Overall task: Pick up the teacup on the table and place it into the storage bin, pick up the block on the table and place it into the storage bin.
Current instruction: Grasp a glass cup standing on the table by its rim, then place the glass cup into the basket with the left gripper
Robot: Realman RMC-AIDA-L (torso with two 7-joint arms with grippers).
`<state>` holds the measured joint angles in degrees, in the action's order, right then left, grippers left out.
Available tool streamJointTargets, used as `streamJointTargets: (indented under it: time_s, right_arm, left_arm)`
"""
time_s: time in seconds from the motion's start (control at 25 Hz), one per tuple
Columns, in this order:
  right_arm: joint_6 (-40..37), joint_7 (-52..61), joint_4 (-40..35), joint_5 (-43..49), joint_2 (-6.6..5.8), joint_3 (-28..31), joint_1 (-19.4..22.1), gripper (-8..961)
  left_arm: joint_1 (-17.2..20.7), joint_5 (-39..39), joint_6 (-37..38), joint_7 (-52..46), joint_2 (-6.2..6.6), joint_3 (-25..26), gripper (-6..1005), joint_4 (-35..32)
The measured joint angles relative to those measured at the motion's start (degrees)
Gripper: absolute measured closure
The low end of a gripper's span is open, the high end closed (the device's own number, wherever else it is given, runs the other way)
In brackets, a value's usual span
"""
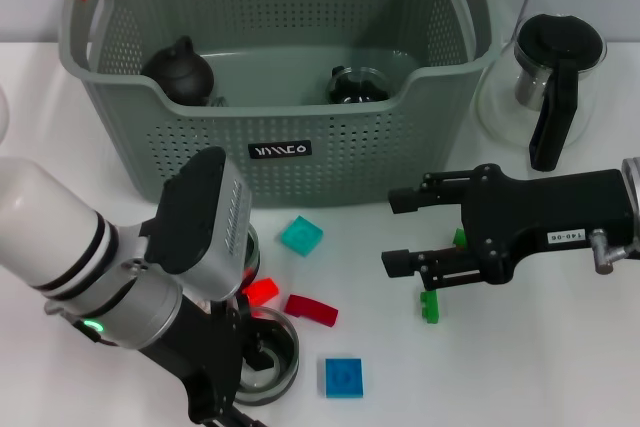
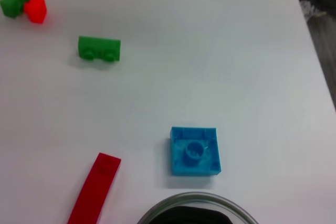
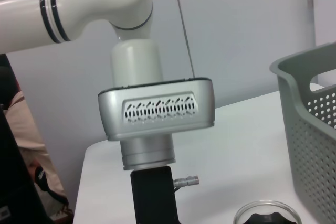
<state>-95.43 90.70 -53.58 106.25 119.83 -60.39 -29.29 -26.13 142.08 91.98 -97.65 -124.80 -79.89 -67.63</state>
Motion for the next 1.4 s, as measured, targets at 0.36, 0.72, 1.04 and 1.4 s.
streamJointTargets:
  time_s: [0.36, 0.72, 1.04, 1.4]
  right_arm:
    - [0.5, 0.0, 0.0, 0.0, -0.14, 0.9, -0.5, 158]
    - [0.8, 0.0, 0.0, 0.0, -0.22, 1.8, -1.0, 160]
    - [1.0, 0.0, 0.0, 0.0, -0.21, 2.7, -1.1, 161]
    - [0.9, 0.0, 0.0, 0.0, -0.37, 3.2, -0.9, 162]
  left_arm:
    - [-0.2, 0.3, -0.7, -0.6, 0.00, -0.7, 412, -0.1]
    - [-0.6, 1.2, -2.4, -3.2, 0.00, -0.9, 853, -0.4]
    - [-0.4, 1.0, -1.2, -3.2, 0.00, -0.7, 914, -2.3]
    - [-0.8, -5.5, 9.6, -4.0, 0.13, 0.8, 948, -4.1]
